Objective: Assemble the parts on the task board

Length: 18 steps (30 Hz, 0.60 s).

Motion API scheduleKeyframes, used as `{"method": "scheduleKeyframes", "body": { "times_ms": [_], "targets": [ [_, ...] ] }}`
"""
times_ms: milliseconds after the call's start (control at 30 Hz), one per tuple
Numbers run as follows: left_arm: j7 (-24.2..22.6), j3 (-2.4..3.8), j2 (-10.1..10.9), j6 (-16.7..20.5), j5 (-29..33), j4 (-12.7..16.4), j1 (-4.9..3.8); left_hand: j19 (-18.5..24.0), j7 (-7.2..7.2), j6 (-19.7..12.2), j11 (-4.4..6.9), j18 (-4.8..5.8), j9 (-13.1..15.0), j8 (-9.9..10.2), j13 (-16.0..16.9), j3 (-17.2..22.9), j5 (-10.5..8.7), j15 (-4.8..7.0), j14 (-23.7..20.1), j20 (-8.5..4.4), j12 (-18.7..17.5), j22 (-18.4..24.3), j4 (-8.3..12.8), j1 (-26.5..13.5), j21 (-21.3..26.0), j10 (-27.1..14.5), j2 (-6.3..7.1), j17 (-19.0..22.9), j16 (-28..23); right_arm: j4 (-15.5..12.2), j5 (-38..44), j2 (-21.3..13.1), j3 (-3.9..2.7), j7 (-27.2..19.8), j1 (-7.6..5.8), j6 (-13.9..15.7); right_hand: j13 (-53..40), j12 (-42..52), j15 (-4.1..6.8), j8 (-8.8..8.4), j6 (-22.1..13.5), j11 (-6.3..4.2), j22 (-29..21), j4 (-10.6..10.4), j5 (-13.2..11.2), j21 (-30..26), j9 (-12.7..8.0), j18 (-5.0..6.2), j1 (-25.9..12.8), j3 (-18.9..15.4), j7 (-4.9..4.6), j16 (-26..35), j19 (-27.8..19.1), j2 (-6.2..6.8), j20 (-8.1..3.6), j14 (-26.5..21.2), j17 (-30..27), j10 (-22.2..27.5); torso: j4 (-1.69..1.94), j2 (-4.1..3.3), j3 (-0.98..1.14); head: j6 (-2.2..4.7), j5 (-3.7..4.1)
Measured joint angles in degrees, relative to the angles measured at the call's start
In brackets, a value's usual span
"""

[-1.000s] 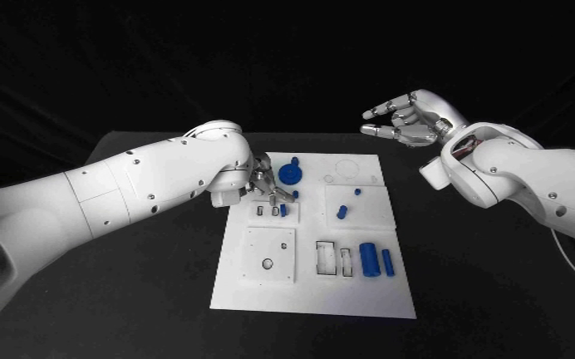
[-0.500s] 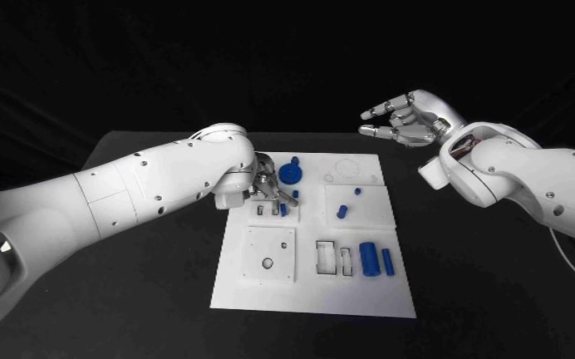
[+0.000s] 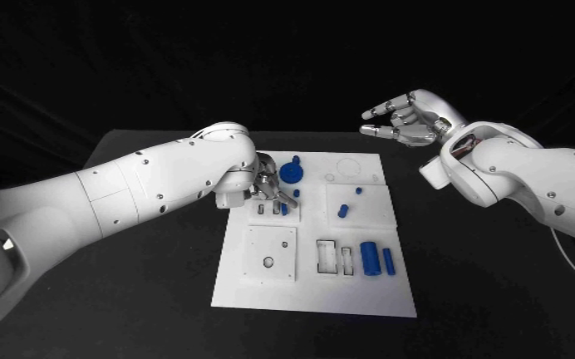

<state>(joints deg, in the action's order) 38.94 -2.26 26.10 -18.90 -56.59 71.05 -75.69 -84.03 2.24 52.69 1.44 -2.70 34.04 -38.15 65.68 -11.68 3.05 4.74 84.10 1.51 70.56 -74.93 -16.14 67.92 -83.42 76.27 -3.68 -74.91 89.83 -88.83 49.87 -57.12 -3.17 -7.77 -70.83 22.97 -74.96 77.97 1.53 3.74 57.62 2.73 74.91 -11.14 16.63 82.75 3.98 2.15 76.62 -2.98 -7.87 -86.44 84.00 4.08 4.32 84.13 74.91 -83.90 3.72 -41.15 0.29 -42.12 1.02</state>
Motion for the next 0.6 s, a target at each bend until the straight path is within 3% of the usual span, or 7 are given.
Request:
{"method": "scheduleKeyframes", "body": {
  "times_ms": [600],
  "targets": [
    [0.02,0.0,-0.34,-0.85,0.05,-0.24,0.03,0.0,-0.2,-0.6,0.21,-0.01,1.42,-0.34,0.17,3.55,0.21,-0.01,-0.01,0.0,0.0,0.0,0.1,3.16,0.0,0.21,-0.6,-0.04,0.0,0.13,0.05,0.22,0.02,0.01,0.02,-0.32,0.0,0.0,0.0,0.0,0.0,0.0,0.04,0.0,0.34,0.0,0.0,0.0,0.0,0.0,0.0,0.0,0.0,0.0,0.0,0.0,-0.01,0.0,0.01,-0.03,-0.01,-0.18,-0.09]
  ]
}}
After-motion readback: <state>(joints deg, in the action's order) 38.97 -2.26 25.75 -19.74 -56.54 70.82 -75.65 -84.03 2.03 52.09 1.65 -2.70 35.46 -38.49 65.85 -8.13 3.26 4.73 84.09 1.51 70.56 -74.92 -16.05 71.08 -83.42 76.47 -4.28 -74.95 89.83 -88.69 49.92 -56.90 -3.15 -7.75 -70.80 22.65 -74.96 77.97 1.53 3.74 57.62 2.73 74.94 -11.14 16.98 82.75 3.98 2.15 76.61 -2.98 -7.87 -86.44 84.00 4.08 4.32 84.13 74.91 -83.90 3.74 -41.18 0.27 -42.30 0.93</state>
